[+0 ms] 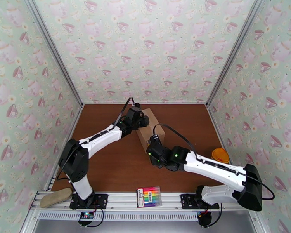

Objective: Unpack the express box

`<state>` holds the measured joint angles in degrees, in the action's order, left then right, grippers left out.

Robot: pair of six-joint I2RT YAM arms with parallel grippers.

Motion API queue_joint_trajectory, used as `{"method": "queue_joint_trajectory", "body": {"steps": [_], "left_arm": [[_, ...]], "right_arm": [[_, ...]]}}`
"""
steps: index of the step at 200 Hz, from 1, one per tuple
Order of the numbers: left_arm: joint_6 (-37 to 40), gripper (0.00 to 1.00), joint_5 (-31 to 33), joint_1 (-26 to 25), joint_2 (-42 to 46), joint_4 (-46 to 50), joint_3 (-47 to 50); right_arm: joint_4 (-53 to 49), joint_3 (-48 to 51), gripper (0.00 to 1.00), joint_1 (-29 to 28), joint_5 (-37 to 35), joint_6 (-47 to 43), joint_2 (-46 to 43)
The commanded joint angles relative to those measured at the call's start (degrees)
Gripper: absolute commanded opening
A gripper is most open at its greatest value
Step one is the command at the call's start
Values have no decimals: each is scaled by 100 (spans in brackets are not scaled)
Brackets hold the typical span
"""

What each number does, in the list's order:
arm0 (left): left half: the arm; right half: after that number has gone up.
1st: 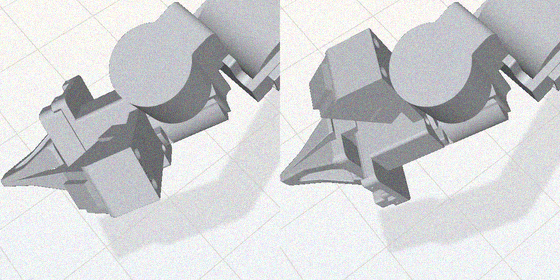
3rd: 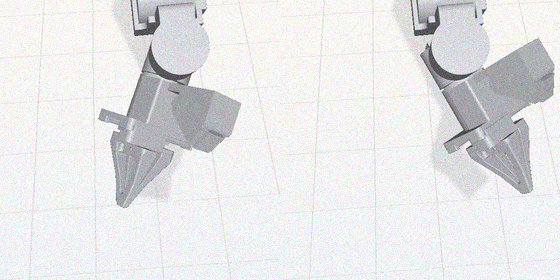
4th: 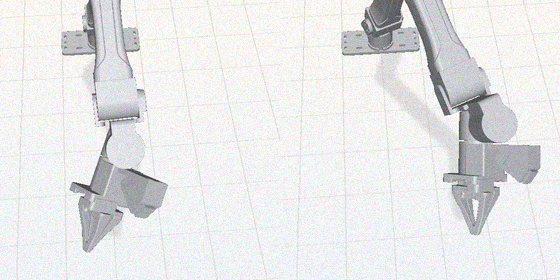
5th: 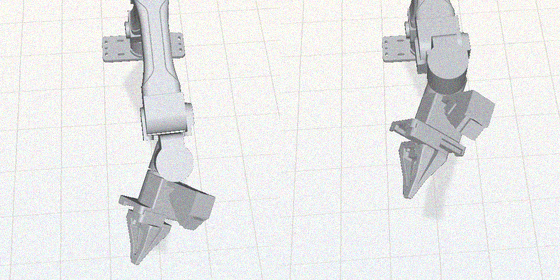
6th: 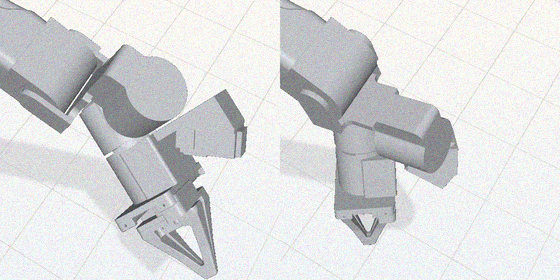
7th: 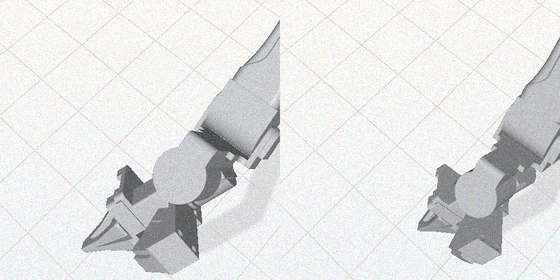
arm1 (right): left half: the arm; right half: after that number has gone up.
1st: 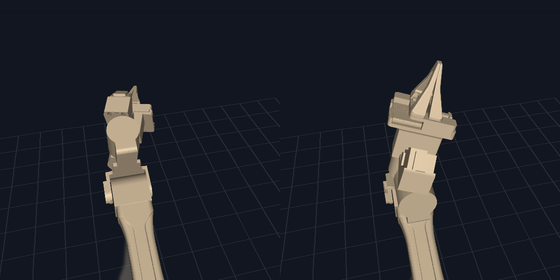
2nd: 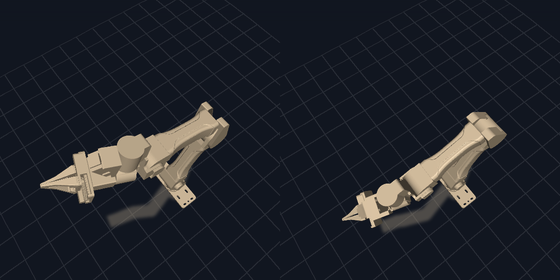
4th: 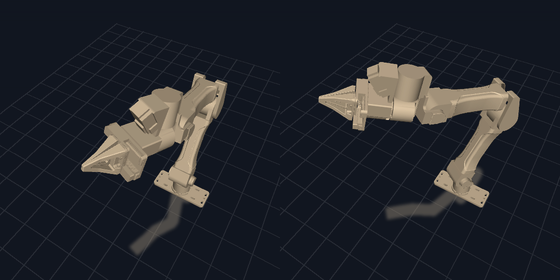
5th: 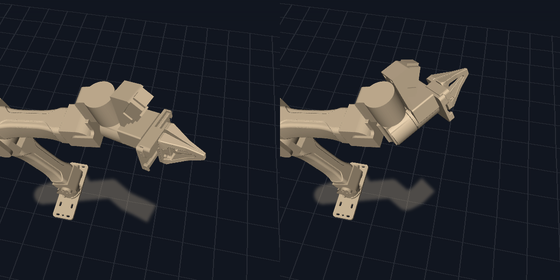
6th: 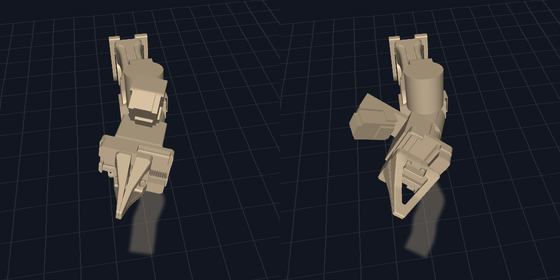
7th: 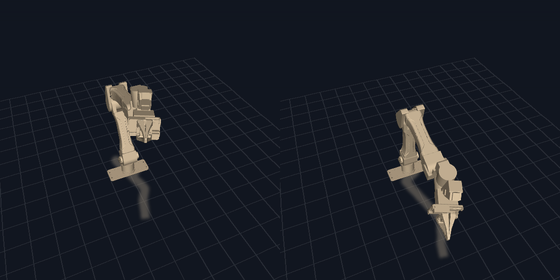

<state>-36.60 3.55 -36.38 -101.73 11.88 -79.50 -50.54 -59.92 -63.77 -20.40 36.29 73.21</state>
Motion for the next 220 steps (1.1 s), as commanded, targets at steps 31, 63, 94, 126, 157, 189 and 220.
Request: {"method": "queue_joint_trajectory", "body": {"steps": [31, 63, 94, 126, 157, 189, 220], "left_arm": [[-5, 36, 370, 144, -244, 271, 32], [3, 36, 310, 92, -146, 134, 84], [21, 37, 184, 43, 26, -27, 94], [114, 37, 87, -22, 268, -32, 7], [127, 37, -25, -40, 574, -36, -12], [98, 42, -249, -61, 858, -35, 42], [61, 52, -475, -59, 1139, -10, 206]], "right_arm": [[-409, 132, 0, -259, -389, 423, -386], [-613, 240, 0, -259, -467, 605, -703], [-799, 270, 0, -259, -571, 690, -851], [-817, 319, 0, -259, -703, 749, -927], [-808, 325, 0, -258, -882, 746, -992], [-808, 306, 0, -259, -1104, 726, -1067], [-802, 294, 0, -259, -1358, 748, -1227]]}}
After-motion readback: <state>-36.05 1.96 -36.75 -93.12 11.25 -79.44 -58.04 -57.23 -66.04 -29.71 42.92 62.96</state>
